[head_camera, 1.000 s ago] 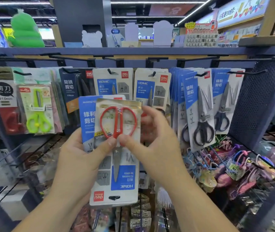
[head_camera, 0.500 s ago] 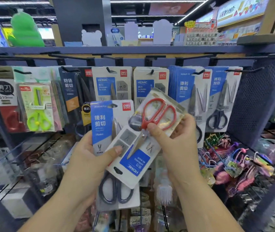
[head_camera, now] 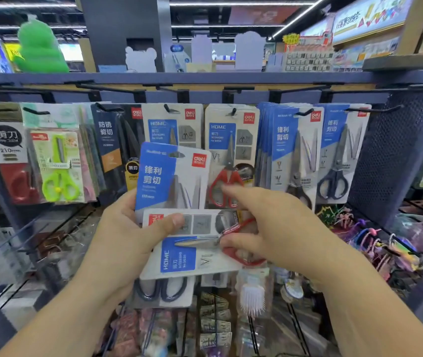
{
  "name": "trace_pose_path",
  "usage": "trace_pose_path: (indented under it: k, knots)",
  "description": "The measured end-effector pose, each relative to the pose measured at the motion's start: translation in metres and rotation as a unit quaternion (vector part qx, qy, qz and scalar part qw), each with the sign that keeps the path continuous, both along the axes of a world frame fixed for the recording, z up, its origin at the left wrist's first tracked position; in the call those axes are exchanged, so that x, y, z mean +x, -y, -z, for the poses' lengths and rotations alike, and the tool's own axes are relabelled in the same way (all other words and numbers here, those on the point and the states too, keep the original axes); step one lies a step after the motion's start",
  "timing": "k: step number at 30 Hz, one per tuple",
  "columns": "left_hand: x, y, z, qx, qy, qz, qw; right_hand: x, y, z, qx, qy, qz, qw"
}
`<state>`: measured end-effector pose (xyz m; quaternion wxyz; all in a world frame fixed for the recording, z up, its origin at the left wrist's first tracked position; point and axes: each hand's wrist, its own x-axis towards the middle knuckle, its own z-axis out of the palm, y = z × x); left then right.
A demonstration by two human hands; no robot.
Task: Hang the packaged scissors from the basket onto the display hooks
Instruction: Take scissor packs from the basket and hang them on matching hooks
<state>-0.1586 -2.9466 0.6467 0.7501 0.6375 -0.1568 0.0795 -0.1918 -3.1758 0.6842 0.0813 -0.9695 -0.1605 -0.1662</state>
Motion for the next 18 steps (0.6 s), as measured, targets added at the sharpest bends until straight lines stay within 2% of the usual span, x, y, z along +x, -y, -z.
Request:
trace_pose_path:
  k: [4,8,10,12,14,18]
  knots:
    - [0.001,0.000,-0.001,-0.050,-0.022,-0.004,0.998,0.004,0.010,0.023,0.164,-0.041,-0.052,0.984]
    - [0.005,-0.004,0.004,-0.055,-0.023,-0.062,0.996,0.010,0.018,0.039,0.332,-0.050,-0.058,0.940]
    - [0.008,-0.006,0.005,-0.059,-0.033,-0.087,0.994,0.013,0.016,0.040,0.416,-0.009,-0.039,0.909]
    - [0.010,-0.008,0.005,-0.062,-0.043,-0.110,0.991,0.019,0.011,0.037,0.515,0.037,-0.020,0.856]
    - [0.011,-0.009,0.004,-0.063,-0.052,-0.123,0.989,0.027,0.005,0.033,0.564,0.079,-0.002,0.822]
    - [0.008,-0.003,-0.001,-0.071,-0.037,-0.098,0.992,0.041,-0.007,0.031,0.584,0.081,0.007,0.808]
